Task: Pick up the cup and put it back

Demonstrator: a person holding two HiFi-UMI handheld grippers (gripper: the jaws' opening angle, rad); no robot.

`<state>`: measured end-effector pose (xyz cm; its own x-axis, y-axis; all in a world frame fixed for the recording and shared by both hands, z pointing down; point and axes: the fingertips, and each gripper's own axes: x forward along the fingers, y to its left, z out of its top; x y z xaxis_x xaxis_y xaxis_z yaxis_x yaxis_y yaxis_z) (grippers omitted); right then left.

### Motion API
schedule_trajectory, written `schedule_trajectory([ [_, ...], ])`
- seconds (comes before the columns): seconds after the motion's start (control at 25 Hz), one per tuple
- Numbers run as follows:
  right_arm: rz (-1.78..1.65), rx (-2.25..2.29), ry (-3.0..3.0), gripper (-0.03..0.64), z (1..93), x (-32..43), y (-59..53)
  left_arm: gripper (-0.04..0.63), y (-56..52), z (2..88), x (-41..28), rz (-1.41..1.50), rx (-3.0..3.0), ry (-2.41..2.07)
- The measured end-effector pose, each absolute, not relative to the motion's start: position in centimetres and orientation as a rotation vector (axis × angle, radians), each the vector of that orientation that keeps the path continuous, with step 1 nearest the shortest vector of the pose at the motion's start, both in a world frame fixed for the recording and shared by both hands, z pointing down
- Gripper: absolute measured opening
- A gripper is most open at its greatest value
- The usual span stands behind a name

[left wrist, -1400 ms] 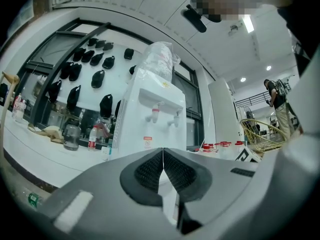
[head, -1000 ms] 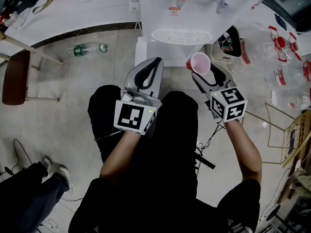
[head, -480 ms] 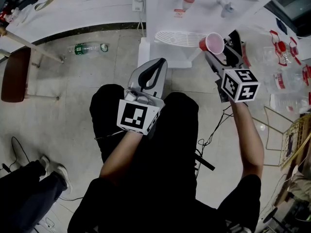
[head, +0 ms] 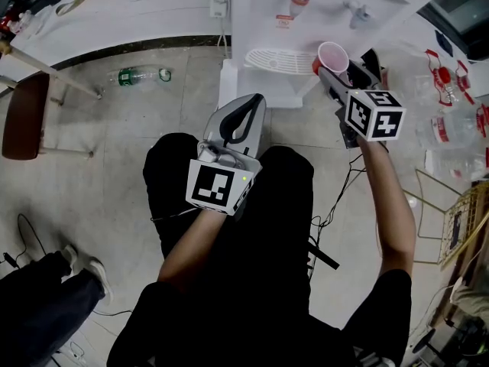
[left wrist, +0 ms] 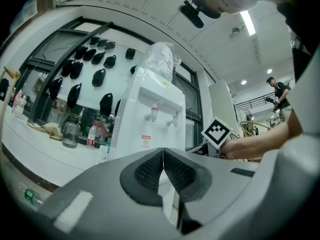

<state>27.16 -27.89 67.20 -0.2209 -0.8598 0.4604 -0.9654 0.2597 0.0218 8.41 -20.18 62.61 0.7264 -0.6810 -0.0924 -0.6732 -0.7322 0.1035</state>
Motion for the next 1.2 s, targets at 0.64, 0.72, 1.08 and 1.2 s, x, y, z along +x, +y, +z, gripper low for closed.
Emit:
schedule_trajectory([
  [0.64,0.408,1.706,-2.177,0.284,67.1,27.1,-29.4,0.008,-20.2,62.7,7.9,-0.193,2.850,-1.129],
  [0.72,0.410,1.708,-2.176,0.286,67.2,27.1,-29.4,0.008,-20.2,62.7,7.9,-0.191,2.849,-1.129],
  [1.08,0.401,1.739,-2.194,0.315,66.9,27.1,-28.7,0.008,-20.0,62.8,7.8,-0.195,2.847,-1.130],
  [1.2,0.378,1.802,-2.207,0.314,66.0,27.3,-27.4,0.008,-20.2,62.8,7.6,-0.203,2.841,-1.131],
])
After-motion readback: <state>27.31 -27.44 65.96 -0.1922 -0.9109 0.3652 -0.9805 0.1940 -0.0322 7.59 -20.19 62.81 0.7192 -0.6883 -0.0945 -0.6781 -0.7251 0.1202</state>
